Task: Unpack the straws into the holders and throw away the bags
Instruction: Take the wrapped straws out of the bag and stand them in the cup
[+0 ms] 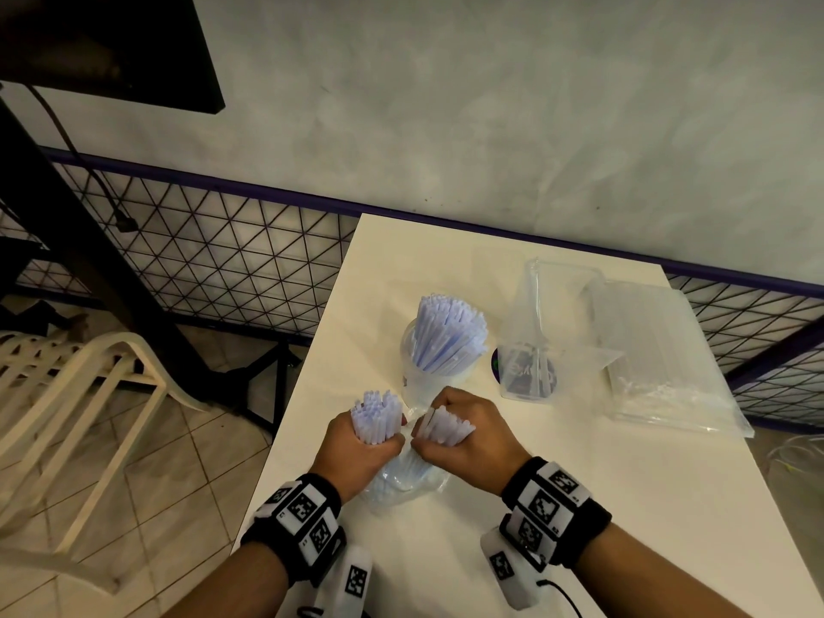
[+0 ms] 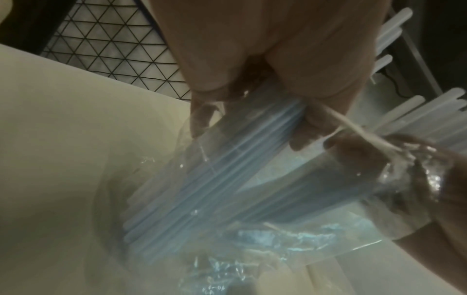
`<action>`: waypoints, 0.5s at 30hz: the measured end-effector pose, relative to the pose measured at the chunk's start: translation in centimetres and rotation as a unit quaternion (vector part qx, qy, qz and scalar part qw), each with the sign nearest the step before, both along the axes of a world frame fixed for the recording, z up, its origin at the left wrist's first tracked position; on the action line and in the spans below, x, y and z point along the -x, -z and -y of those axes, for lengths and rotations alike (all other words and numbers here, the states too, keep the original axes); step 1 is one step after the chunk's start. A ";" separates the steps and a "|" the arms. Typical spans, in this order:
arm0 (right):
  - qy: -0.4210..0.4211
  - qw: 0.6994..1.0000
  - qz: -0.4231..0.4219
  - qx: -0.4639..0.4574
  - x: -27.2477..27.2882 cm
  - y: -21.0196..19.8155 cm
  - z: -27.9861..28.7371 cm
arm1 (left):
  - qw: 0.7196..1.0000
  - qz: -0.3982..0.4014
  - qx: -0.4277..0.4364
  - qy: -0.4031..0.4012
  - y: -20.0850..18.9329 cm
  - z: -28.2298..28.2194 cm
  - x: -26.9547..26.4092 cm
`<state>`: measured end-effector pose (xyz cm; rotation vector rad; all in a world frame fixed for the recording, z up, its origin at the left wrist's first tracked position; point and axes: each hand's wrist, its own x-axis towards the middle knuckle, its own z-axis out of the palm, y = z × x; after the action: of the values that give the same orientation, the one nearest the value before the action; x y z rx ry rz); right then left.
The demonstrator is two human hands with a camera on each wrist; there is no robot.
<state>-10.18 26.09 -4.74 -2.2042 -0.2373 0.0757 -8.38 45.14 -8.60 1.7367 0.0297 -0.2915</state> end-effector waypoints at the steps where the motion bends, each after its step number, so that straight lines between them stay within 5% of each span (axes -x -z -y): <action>1: 0.019 0.999 -0.013 -0.032 -0.1 -0.7 0.1 | 1.000 -0.004 0.001 0.001 0.1 0.0 0.0; 15: 0.108 0.975 0.012 -0.196 -5.9 -13.8 2.2 | 0.999 -0.039 -0.010 -0.014 0.6 -0.2 0.1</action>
<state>-4.26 23.90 9.05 -1.8249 -0.0195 -0.1099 -8.44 45.31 -9.17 1.7435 0.1132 -0.3396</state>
